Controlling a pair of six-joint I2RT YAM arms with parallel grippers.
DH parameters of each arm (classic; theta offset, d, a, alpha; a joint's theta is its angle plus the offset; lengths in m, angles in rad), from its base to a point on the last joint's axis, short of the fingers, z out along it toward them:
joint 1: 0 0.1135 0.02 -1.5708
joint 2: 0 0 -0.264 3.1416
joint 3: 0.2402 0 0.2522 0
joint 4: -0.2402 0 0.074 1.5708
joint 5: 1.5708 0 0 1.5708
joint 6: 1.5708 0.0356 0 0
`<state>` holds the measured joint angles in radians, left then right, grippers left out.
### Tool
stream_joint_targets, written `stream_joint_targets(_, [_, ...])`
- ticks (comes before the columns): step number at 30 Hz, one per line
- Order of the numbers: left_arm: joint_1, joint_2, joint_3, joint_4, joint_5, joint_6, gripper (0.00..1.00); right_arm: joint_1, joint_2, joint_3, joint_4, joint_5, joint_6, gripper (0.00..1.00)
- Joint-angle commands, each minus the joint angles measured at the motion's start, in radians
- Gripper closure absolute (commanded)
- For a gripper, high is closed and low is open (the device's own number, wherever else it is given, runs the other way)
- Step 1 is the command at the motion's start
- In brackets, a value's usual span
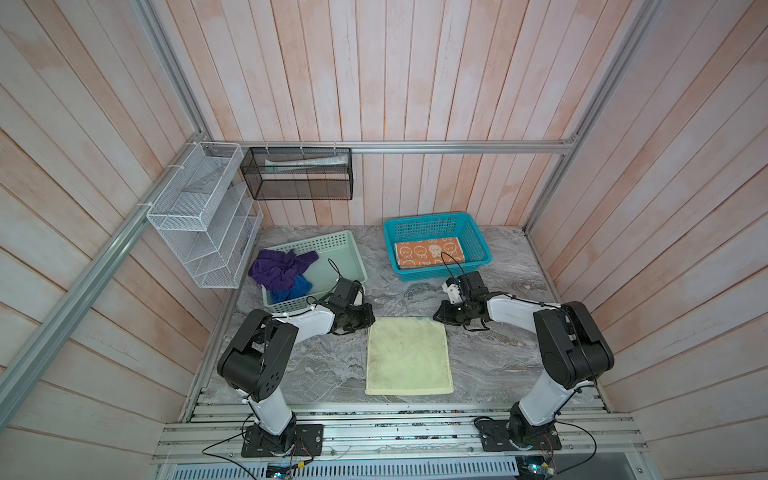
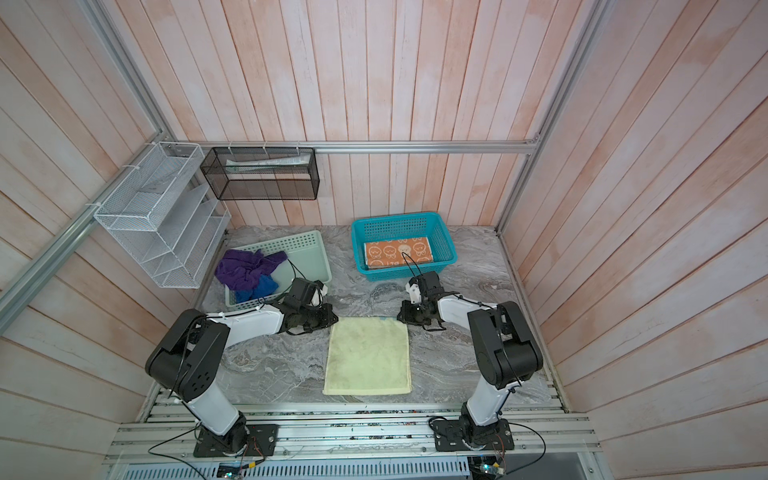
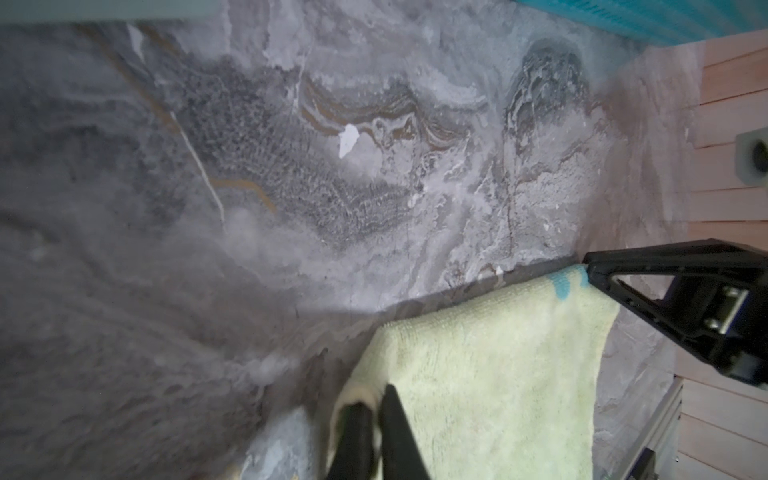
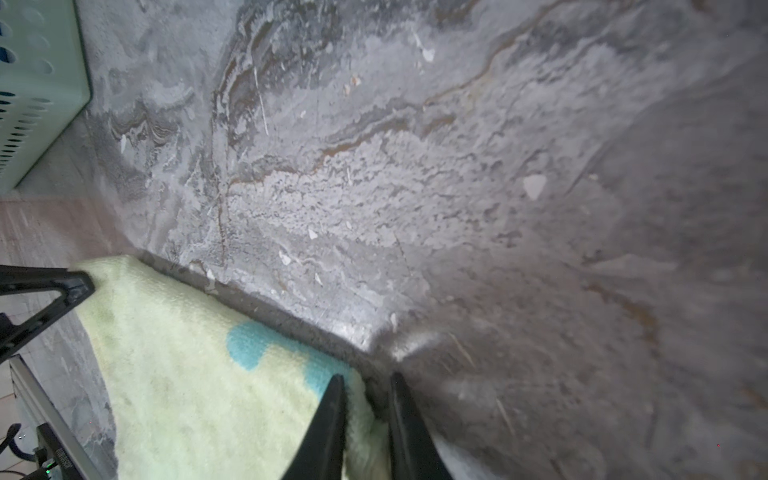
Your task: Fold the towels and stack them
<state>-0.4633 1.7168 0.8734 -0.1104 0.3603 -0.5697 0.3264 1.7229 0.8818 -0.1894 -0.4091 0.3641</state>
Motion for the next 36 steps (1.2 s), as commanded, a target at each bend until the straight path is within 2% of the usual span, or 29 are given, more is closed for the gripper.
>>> stream_joint_targets(1, [0.009,-0.025,0.023,0.029,0.023,0.019,1.00,0.004,-0.019,0.017,-0.049,0.004,-0.041,0.88])
stream_joint_targets(4, [0.011,-0.047,0.014,0.034,0.035,0.028,1.00,0.003,-0.037,0.018,-0.051,-0.003,-0.068,1.00])
stream_joint_targets(12, [0.047,-0.110,0.005,0.063,0.069,0.042,1.00,-0.003,-0.033,0.148,-0.103,0.072,-0.154,1.00])
stream_joint_targets(19, [0.075,-0.146,0.005,0.075,0.089,0.060,1.00,-0.006,-0.044,0.179,-0.066,0.027,-0.217,1.00])
stream_joint_targets(25, [0.074,-0.206,-0.063,0.107,0.117,0.053,1.00,-0.004,-0.141,0.060,-0.018,0.012,-0.205,1.00])
stream_joint_targets(29, [0.025,-0.282,-0.172,0.120,0.090,0.043,1.00,0.006,-0.243,-0.077,0.021,-0.006,-0.153,1.00])
stream_joint_targets(33, [-0.021,-0.334,-0.310,0.199,0.090,-0.022,1.00,0.026,-0.305,-0.187,0.046,-0.010,-0.106,1.00])
stream_joint_targets(36, [-0.025,-0.321,-0.355,0.245,0.101,-0.058,1.00,0.029,-0.306,-0.235,0.060,0.004,-0.083,1.00])
